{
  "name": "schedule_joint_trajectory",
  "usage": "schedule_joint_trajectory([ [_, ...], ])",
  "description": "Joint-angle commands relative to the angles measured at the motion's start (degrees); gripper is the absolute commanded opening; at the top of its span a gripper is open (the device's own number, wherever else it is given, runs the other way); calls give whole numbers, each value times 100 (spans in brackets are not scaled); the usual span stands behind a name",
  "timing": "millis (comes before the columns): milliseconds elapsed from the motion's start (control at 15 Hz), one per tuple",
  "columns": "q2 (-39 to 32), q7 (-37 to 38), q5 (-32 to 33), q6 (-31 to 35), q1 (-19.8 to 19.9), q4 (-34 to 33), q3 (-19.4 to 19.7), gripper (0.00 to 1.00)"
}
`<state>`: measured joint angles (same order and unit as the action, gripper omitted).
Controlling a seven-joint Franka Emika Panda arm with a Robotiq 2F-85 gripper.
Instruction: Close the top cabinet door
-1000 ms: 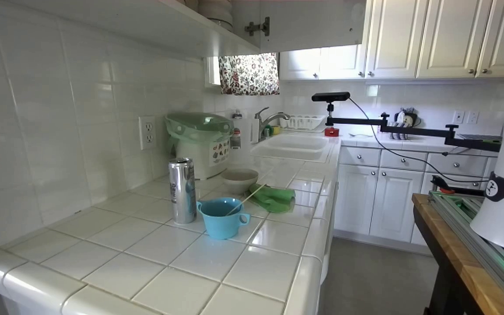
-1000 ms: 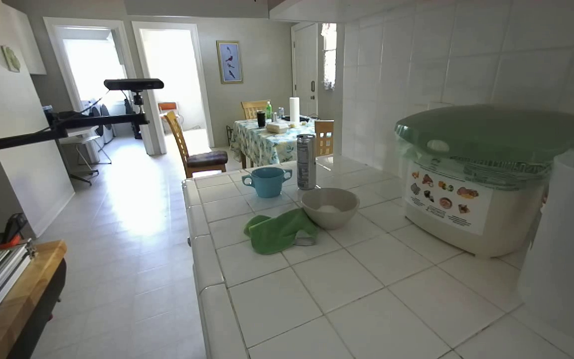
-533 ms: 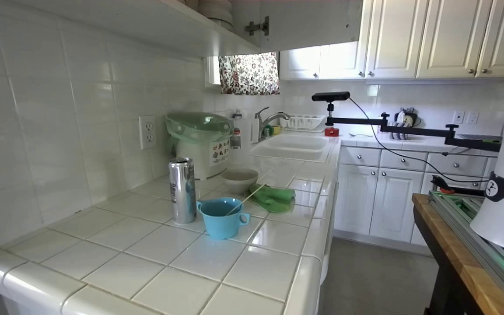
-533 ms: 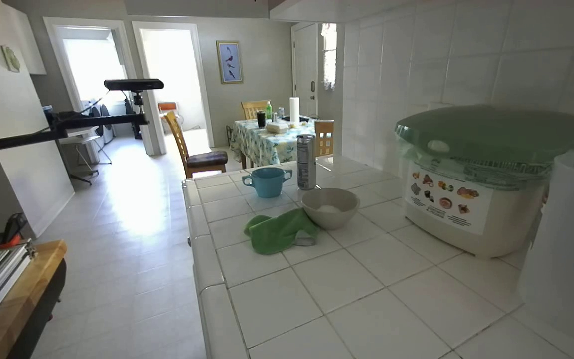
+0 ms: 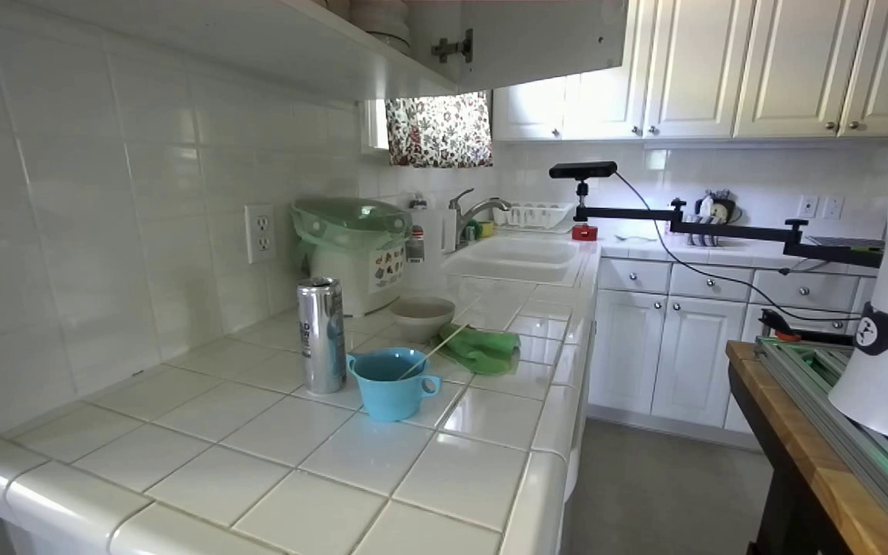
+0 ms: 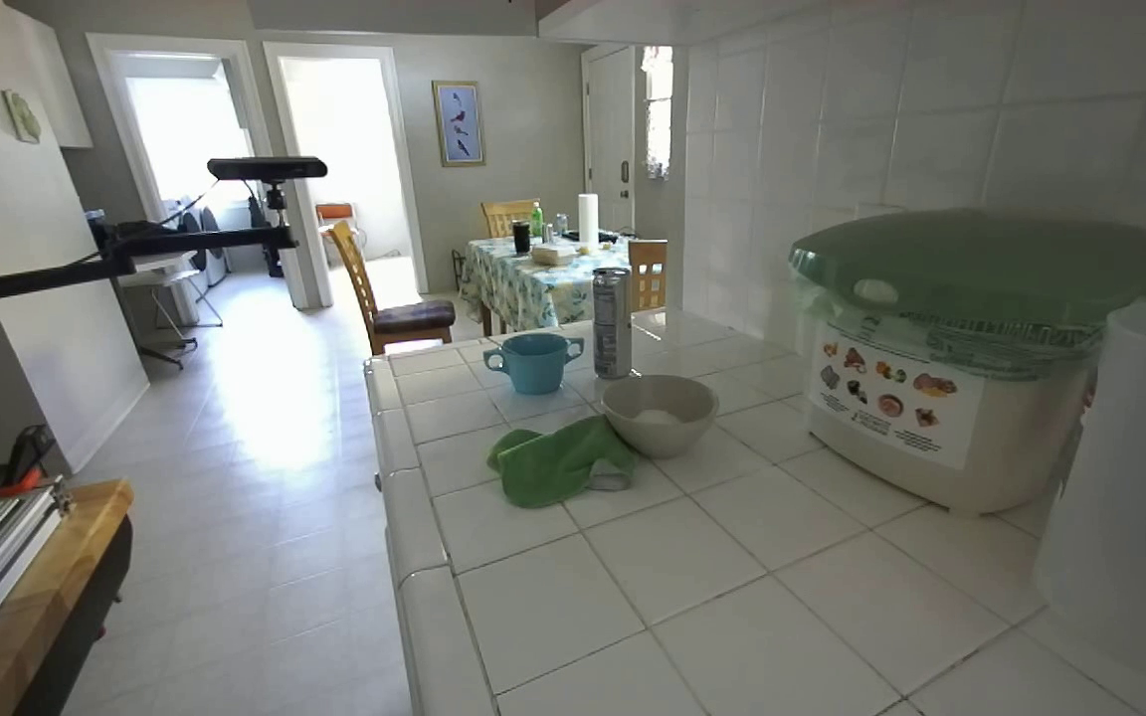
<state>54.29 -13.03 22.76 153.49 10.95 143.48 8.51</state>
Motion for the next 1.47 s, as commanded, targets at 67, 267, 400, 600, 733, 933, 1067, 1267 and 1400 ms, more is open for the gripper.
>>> schedule_joint_trajectory([
  [67,-689,-189,-247,253,-510,-291,9,100],
  [267,-1092,-295,-376,302,-776,-420,76,100],
  [400,-1345,-350,-522,331,-945,-577,114,100],
  [600,-1500,-404,-671,282,-1091,-732,143,100],
  [733,-1534,-381,-676,246,-1041,-769,113,100],
  [933,-1616,-337,-652,197,-1014,-860,27,100],
  [1067,-1726,-298,-655,128,-1033,-969,-42,100],
  [1267,-1833,-115,-653,14,-1006,-1106,-173,100],
  [1400,-1922,15,-630,-61,-975,-1207,-276,100],
])
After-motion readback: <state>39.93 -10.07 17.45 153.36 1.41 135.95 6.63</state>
